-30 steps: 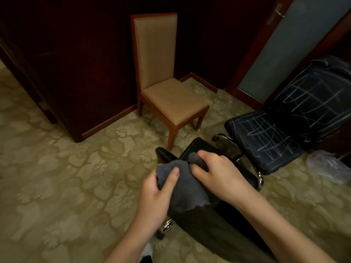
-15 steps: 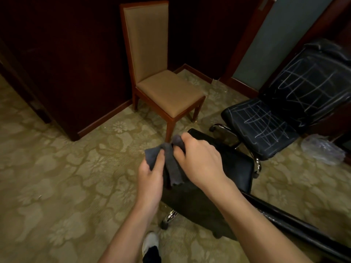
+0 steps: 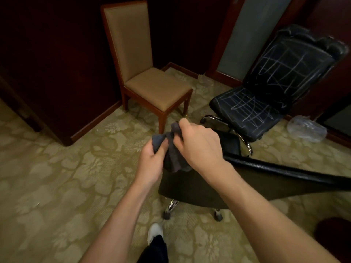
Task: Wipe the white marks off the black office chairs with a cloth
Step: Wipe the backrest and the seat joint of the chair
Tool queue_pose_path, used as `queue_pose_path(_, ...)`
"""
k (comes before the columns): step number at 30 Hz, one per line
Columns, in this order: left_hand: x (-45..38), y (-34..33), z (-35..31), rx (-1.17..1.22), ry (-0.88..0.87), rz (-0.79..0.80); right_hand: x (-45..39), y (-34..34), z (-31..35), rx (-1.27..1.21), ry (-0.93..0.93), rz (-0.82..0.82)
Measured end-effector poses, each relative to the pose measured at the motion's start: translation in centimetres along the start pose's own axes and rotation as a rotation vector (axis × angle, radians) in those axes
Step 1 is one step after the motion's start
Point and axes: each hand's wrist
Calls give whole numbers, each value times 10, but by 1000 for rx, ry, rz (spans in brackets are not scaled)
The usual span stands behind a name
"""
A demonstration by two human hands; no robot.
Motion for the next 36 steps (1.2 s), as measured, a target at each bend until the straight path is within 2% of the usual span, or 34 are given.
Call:
queue_pose_path(3,12,-7,0,-29,-31,65,28,-2,-4,14,-6,-212)
queue_pose_path(9,30,-28,-4,-133,-68,172,71,0,-23,11,-78,-399)
queue_pose_path(15,30,-42,-7,-151,-98,408,111,-3,-26,58,-408,-627)
queue_pose_path(19,29,-62,7,-259,-157,507,127,-13,-20,-68,-638,-825)
queue_pose_path(23,40,-73,21,-265,-129,586,146,-31,-17,-190,-585,-1004)
queue_pose_path(26,45,-75,32,-296,-164,620,158,-37,-15,-229,-603,-1049)
queue_pose_path(28,46,-71,38,-390,-187,628,169,-41,-7,-280,-729,-978)
queue_pose_path(31,44,-67,39,-408,-178,654,179,-38,-1,-340,-889,-895)
queue_pose_path(36,37,-101,2,-160,-128,716,154,6,-8,-382,-942,-1094)
Point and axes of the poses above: each hand's wrist, its own x-axis away from the middle knuckle, its own y-axis out of the back of the hand, z = x × y, and after that the axes turned 11 degrees about -x, right-handed
